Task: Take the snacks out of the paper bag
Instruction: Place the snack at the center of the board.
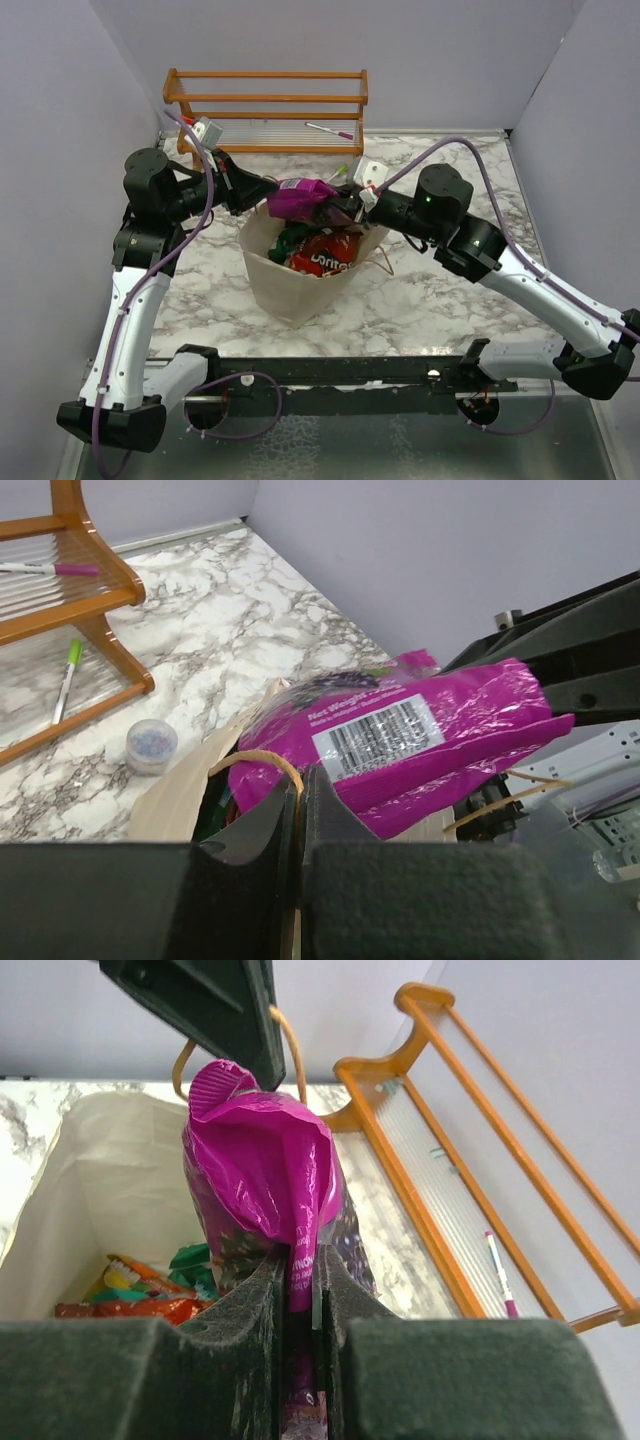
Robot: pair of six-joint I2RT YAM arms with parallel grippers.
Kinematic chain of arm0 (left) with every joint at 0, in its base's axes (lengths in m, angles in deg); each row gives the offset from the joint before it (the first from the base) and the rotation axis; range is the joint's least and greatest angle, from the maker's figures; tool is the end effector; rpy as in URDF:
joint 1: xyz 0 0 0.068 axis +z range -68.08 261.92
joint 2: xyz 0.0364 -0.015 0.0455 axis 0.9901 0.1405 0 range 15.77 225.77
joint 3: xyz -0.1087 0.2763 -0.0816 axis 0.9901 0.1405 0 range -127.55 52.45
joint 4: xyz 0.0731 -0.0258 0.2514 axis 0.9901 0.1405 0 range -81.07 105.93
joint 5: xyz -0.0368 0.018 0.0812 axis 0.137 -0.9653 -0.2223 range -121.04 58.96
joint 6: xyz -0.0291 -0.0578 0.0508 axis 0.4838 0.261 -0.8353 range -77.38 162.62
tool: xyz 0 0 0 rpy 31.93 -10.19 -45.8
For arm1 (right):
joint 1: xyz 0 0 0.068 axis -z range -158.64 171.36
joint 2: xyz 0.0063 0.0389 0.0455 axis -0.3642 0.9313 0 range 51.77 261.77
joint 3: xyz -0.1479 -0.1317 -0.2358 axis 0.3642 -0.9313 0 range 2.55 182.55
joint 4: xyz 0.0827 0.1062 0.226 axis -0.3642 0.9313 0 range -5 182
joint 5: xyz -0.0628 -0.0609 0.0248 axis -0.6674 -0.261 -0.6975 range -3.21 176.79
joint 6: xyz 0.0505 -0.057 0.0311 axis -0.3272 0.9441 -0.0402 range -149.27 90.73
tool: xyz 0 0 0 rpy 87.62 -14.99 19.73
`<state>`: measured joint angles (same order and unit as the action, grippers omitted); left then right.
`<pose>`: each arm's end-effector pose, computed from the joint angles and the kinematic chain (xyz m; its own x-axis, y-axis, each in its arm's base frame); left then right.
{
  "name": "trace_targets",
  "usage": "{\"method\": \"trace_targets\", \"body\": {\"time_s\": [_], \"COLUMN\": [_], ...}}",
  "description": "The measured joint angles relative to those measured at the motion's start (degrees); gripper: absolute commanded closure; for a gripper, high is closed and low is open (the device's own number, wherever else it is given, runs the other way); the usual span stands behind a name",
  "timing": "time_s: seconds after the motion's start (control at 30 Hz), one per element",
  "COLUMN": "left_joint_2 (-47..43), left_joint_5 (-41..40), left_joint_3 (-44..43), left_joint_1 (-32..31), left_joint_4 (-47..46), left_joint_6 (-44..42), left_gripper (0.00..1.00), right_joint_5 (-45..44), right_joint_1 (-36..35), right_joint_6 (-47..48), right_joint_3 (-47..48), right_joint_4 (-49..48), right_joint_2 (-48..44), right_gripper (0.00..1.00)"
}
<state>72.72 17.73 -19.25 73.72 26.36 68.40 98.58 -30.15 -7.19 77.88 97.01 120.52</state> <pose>0.1909 -0.0820 0.4802 -0.4058 -0.2310 -0.8843 0.7343 0.4937 -0.4660 0.1708 0.2384 0.4675 0.2811 -0.2377 -0.9298 -0.8494 0.3892 -0.3563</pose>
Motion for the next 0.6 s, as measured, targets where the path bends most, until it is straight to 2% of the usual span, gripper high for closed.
{"method": "trace_targets", "body": {"time_s": [0.23, 0.6], "left_joint_2": [0.66, 3.06], "left_joint_5": [-2.36, -8.63], "left_joint_3": [-1.01, -5.07], "left_joint_1": [0.11, 0.11], "left_joint_4": [1.27, 5.81], "left_joint_6": [-0.35, -1.55], "left_gripper": [1.0, 1.0], "right_joint_5": [-2.14, -8.94], "right_joint_1": [0.0, 0.09], "right_joint_6": [0.02, 1.77], "right_joint_3": [3.1, 3.26], "right_joint_4": [0.37, 0.17], "right_joint_2": [-0.85, -8.83], "right_gripper": [0.99, 0.99]}}
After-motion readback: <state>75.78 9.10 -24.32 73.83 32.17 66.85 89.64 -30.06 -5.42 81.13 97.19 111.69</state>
